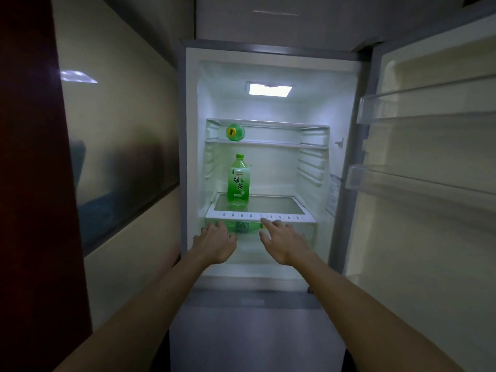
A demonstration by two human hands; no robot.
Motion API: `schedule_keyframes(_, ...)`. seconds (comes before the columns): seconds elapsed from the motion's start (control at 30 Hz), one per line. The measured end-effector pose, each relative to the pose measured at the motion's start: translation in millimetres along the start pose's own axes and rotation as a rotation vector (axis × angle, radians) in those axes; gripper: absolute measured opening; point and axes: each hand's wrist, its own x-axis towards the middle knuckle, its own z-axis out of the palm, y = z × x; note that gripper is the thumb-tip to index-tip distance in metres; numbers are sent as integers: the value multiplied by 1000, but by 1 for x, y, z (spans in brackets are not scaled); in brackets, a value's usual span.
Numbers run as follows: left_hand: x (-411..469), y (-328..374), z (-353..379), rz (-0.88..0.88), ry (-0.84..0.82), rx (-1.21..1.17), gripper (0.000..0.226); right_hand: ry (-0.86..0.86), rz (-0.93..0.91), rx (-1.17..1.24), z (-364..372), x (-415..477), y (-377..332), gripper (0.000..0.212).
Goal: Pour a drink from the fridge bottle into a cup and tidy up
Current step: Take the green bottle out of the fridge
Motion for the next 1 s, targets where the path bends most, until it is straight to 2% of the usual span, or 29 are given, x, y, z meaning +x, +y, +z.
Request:
schedule_keyframes(0.33, 99, -24, 6, 28, 18, -35, 47, 53, 34, 70, 14, 98, 1, 51)
schedule_keyframes(0.67, 180, -19, 29, 39, -2, -109, 46, 137, -4, 113, 26, 189, 17, 58)
schedule_keyframes(0.87, 248, -25, 41, -11, 7, -289, 70, 161, -41, 235, 33, 260, 34, 68)
schedule_keyframes(1.0, 284, -20, 40, -129, 57, -456, 58, 212, -77, 375, 35, 311, 38, 75)
